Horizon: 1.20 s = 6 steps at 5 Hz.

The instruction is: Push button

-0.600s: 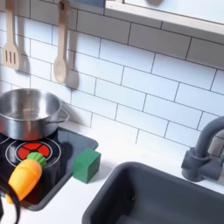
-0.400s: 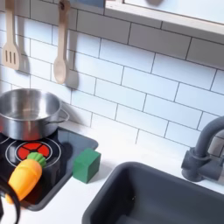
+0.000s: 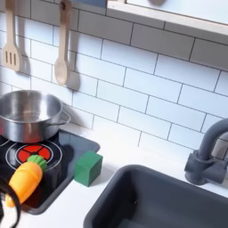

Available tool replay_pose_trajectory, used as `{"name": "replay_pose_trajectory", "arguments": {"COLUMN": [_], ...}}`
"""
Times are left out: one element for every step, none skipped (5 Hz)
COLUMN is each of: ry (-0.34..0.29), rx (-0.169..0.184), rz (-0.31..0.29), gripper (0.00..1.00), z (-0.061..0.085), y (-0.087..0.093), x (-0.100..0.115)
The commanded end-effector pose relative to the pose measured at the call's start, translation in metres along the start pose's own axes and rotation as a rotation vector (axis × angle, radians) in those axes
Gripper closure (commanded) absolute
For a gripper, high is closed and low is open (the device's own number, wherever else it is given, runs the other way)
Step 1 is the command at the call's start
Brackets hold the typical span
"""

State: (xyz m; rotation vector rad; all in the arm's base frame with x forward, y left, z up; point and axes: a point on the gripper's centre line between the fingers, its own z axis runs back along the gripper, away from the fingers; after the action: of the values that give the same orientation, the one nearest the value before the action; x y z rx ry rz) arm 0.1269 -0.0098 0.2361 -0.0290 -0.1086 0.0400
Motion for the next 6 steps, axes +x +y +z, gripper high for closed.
{"name": "replay_pose_trajectory", "arguments": {"ry": [-0.029, -0.082, -0.141, -0.232, -0.334, -0.421], "rx": [0.035, 0.046, 0.057, 0.056, 0.059, 0.084], "rz": [0.040, 0.074, 0.107, 0.134, 0.151, 0.151], "gripper": [1.00, 1.00, 1.00, 1.00, 1.00, 1.00], "z": [-0.006, 0.002, 0.011, 0.025, 0.043, 0.056], "y": [0.008, 0.022, 0.039, 0.053, 0.069, 0.087], "x": [0.020, 0.037, 0.063, 0.086, 0.109, 0.129]}}
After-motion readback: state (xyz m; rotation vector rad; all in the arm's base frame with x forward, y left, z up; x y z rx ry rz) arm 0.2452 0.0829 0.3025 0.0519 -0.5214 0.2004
